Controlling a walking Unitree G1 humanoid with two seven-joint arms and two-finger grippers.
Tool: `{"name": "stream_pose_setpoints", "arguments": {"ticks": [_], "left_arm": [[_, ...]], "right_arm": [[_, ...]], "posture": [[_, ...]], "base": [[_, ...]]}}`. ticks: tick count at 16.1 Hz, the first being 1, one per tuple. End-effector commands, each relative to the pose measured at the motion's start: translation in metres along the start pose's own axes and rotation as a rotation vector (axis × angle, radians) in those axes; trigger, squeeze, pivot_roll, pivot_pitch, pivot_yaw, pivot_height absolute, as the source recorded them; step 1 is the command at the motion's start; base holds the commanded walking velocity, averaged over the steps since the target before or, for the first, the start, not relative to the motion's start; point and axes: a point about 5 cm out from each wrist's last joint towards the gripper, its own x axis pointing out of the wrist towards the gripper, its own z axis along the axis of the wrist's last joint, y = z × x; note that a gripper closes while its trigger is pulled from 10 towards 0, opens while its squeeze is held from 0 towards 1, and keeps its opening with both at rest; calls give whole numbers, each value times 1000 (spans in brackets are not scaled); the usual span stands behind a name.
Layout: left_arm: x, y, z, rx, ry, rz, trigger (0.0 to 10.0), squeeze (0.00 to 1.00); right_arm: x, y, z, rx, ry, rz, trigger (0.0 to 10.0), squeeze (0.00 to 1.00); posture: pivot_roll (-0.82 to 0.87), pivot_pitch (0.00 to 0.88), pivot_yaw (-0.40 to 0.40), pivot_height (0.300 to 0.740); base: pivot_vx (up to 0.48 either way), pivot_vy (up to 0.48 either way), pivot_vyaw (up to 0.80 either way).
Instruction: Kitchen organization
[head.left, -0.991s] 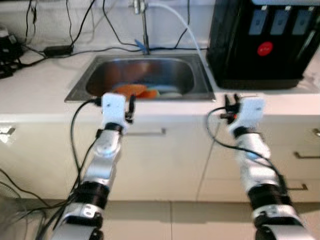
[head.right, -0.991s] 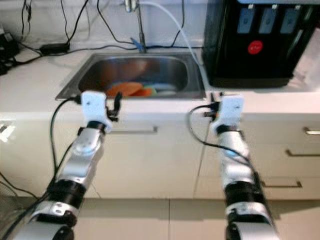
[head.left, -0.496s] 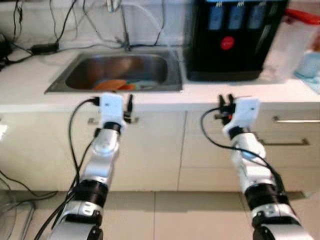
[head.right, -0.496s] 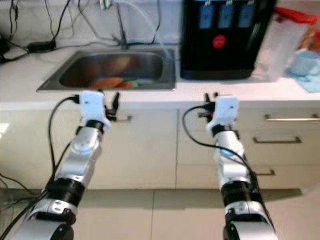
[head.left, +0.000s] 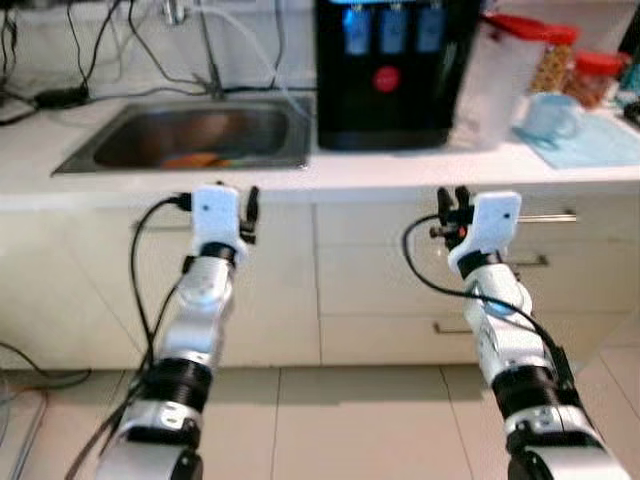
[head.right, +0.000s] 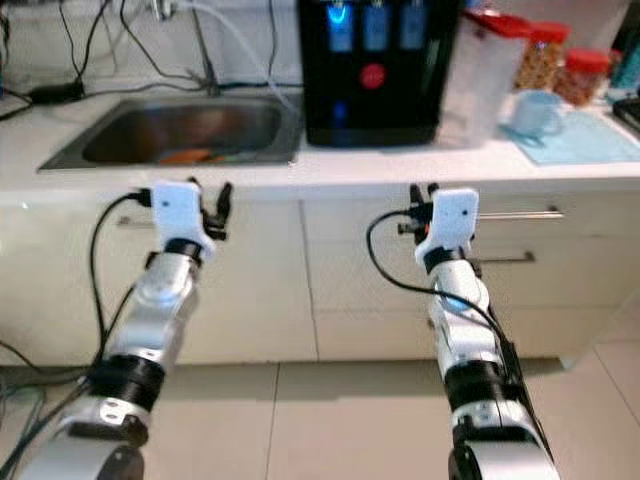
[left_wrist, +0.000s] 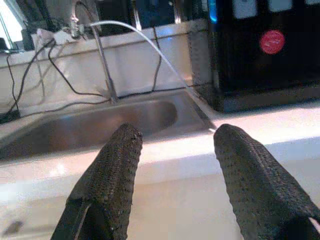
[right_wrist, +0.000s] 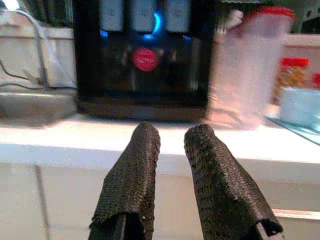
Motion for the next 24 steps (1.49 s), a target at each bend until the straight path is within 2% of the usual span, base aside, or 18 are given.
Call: {"name": "stream_pose_setpoints", "arguments": {"ticks": [1, 5, 9, 11, 13, 16, 18, 21, 22, 23, 24], "left_arm": [[0, -10, -4, -21, 32, -44, 10000, 0], [-7, -15, -19, -31, 90, -76, 10000, 0], [-20, -7, -48, -13, 201, -64, 10000, 0], [-37, -5, -76, -41, 321, -60, 10000, 0], [-51, -3, -95, 8, 397, -69, 10000, 0], [-76, 1, -121, 31, 519, -70, 10000, 0], [-98, 4, -140, 37, 622, -69, 10000, 0], [-138, 10, -167, 19, 794, -48, 10000, 0], [-142, 10, -170, 17, 811, -46, 10000, 0], [-146, 10, -173, -7, 854, -35, 10000, 0], [-163, 13, -181, 5, 917, -28, 10000, 0]], "right_arm": [[1, -6, 2, -8, -4, -13, 10000, 0], [1, -7, -1, -10, 12, -12, 10000, 0], [-5, -6, -18, -8, 86, -7, 10000, 0], [-14, -7, -34, -17, 152, -4, 10000, 0], [-22, -9, -48, -19, 209, -15, 10000, 0], [-42, -10, -74, -26, 327, -2, 10000, 0], [-60, -9, -96, -44, 433, 6, 10000, 0], [-104, -7, -134, -50, 648, 20, 10000, 0], [-110, -7, -138, -53, 672, 21, 10000, 0], [-125, -5, -147, -55, 740, 31, 10000, 0], [-143, -3, -158, -53, 812, 39, 10000, 0]], "posture": [[-22, 0, 65, 740], [-20, 0, 63, 740], [-21, 0, 58, 740], [-27, 0, 63, 740], [-27, 0, 63, 740], [-27, 0, 61, 740], [-28, 0, 62, 740], [-32, 0, 63, 740], [-32, 0, 63, 740], [-29, 0, 62, 740], [-36, 0, 62, 740]], "base": [[0, 0, 0], [0, 0, 0], [0, 0, 0], [0, 0, 0], [0, 0, 0], [0, 0, 0], [0, 0, 0], [0, 0, 0], [0, 0, 0], [0, 0, 0], [0, 0, 0]]}}
